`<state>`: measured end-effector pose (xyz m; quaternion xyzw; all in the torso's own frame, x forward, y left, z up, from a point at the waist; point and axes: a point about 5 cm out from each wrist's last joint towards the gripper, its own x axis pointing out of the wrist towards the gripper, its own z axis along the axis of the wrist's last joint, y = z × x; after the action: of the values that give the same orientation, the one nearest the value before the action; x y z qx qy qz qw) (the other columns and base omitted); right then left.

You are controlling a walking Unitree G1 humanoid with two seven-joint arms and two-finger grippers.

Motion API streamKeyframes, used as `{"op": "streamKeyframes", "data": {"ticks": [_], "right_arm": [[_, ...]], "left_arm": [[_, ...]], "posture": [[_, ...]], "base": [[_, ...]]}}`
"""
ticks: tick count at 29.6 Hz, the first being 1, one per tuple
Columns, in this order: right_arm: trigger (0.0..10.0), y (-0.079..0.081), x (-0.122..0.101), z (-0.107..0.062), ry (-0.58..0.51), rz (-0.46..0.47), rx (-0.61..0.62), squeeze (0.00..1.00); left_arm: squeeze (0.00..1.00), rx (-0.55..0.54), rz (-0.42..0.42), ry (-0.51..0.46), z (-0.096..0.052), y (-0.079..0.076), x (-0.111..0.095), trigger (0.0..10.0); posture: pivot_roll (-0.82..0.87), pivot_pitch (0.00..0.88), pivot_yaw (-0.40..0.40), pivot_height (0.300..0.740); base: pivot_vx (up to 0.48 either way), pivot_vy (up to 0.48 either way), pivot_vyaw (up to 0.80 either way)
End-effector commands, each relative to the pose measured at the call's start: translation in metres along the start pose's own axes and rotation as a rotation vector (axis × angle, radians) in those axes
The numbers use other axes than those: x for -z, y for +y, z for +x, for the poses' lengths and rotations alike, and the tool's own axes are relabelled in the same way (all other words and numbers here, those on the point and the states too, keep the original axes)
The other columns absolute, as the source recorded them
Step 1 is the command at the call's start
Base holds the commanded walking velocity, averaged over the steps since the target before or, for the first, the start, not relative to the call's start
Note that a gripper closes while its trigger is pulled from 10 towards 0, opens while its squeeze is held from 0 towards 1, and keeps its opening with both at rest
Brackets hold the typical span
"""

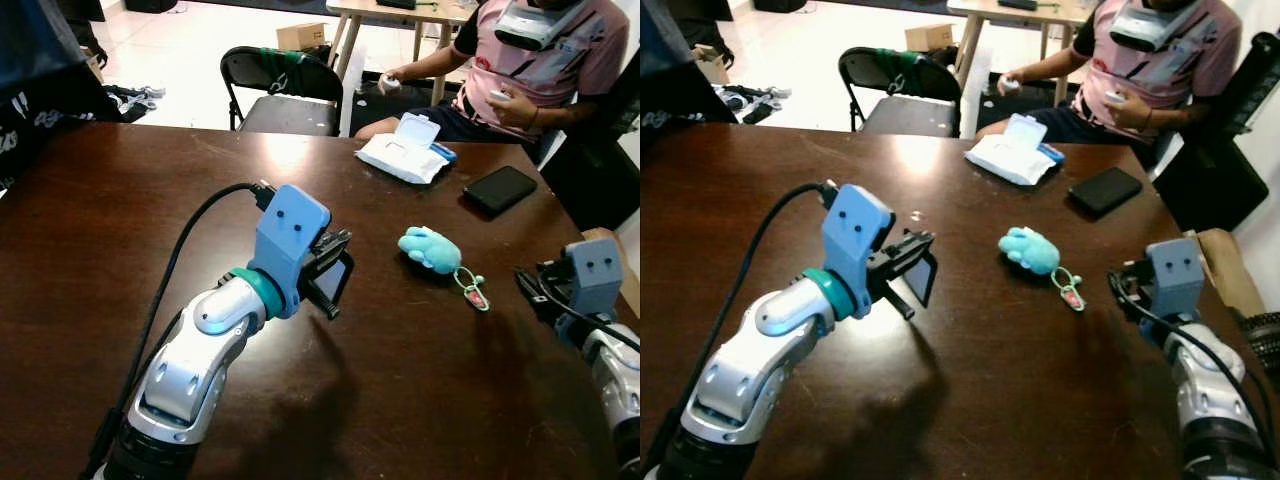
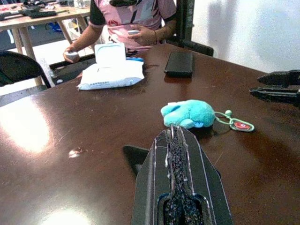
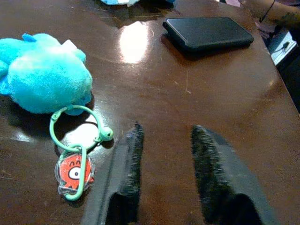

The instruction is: Hang keys on a hook

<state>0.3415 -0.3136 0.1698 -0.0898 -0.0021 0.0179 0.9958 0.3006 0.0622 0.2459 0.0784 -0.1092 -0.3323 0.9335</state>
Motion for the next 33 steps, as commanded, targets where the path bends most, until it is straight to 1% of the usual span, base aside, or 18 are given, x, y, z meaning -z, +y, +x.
{"op": "streamKeyframes", "data": {"ticks": [1,2,3,6,8,11,12,18,19,21,26,27,29,30,31,33], "right_arm": [[10.0,0.014,0.003,0.006,0.005,0.023,-0.046,1.0],[10.0,0.02,0.002,0.009,0.002,0.032,-0.068,1.0],[10.0,0.024,0.002,0.01,0.001,0.034,-0.079,1.0],[10.0,0.025,0.001,0.011,0.0,0.034,-0.083,1.0],[10.0,0.042,0.008,0.015,0.034,0.027,-0.143,1.0],[10.0,0.046,0.014,0.015,0.056,0.023,-0.168,1.0],[10.0,0.048,0.018,0.013,0.072,0.017,-0.193,0.0],[10.0,0.045,0.027,0.006,0.093,0.013,-0.199,0.0],[10.0,0.041,0.031,0.003,0.107,0.014,-0.185,0.0],[10.0,0.04,0.034,0.002,0.122,0.008,-0.176,0.0],[10.0,0.043,0.039,0.002,0.166,-0.023,-0.208,0.0],[8.7,0.042,0.041,0.001,0.184,-0.038,-0.204,0.0],[8.7,0.041,0.043,0.001,0.195,-0.048,-0.199,0.0],[4.0,0.04,0.044,0.0,0.206,-0.062,-0.193,0.0],[0.0,0.04,0.046,-0.001,0.218,-0.07,-0.189,0.0],[0.0,0.039,0.049,-0.003,0.234,-0.079,-0.185,0.0]], "left_arm": [[0.0,0.014,-0.007,0.004,0.001,-0.002,0.001,10.0],[0.0,0.012,-0.007,0.006,0.001,-0.002,0.002,10.0],[0.0,0.011,-0.007,0.007,0.001,-0.002,0.002,10.0],[0.0,0.011,-0.007,0.008,0.001,-0.002,0.002,10.0],[0.0,0.001,-0.007,0.01,0.0,-0.002,0.002,10.0],[0.0,-0.004,-0.008,0.011,-0.001,-0.001,0.002,10.0],[0.0,-0.006,-0.008,0.012,-0.001,-0.001,0.002,10.0],[0.0,-0.007,-0.008,0.013,-0.001,0.0,0.002,10.0],[0.0,-0.006,-0.009,0.012,-0.001,0.0,0.001,10.0],[0.0,-0.005,-0.009,0.011,0.0,0.0,0.001,10.0],[0.0,-0.01,-0.008,0.009,0.0,0.0,0.0,10.0],[0.0,-0.012,-0.008,0.009,0.0,0.001,0.0,10.0],[0.0,-0.013,-0.009,0.01,0.0,0.001,0.0,10.0],[0.0,-0.014,-0.009,0.01,0.0,0.001,0.0,10.0],[0.0,-0.014,-0.009,0.01,0.0,0.001,0.0,10.0],[0.0,-0.015,-0.01,0.01,-0.001,0.001,0.0,10.0]], "posture": [[0.02,0.154,0.069,0.74],[0.02,0.154,0.069,0.74],[0.02,0.154,0.069,0.74],[0.02,0.154,0.069,0.74],[0.04,0.168,0.06,0.74],[0.04,0.171,0.06,0.74],[0.03,0.174,0.06,0.74],[0.03,0.174,0.06,0.74],[0.03,0.177,0.062,0.74],[0.03,0.179,0.065,0.74],[0.04,0.181,0.059,0.74],[0.04,0.181,0.059,0.74],[0.04,0.181,0.059,0.74],[0.04,0.181,0.059,0.74],[0.04,0.184,0.06,0.74],[0.04,0.184,0.06,0.74]], "base": [[0.0,0.0,0.0],[0.0,0.0,0.0],[0.0,0.0,0.0],[0.0,0.0,0.0],[0.0,0.0,0.0],[0.0,0.0,0.0],[0.0,0.0,0.0],[0.0,0.0,0.0],[0.0,0.0,0.0],[0.0,0.0,0.0],[0.0,0.0,0.0],[0.0,0.0,0.0],[0.0,0.0,0.0],[0.0,0.0,0.0],[0.0,0.0,0.0],[0.0,0.0,0.0]]}}
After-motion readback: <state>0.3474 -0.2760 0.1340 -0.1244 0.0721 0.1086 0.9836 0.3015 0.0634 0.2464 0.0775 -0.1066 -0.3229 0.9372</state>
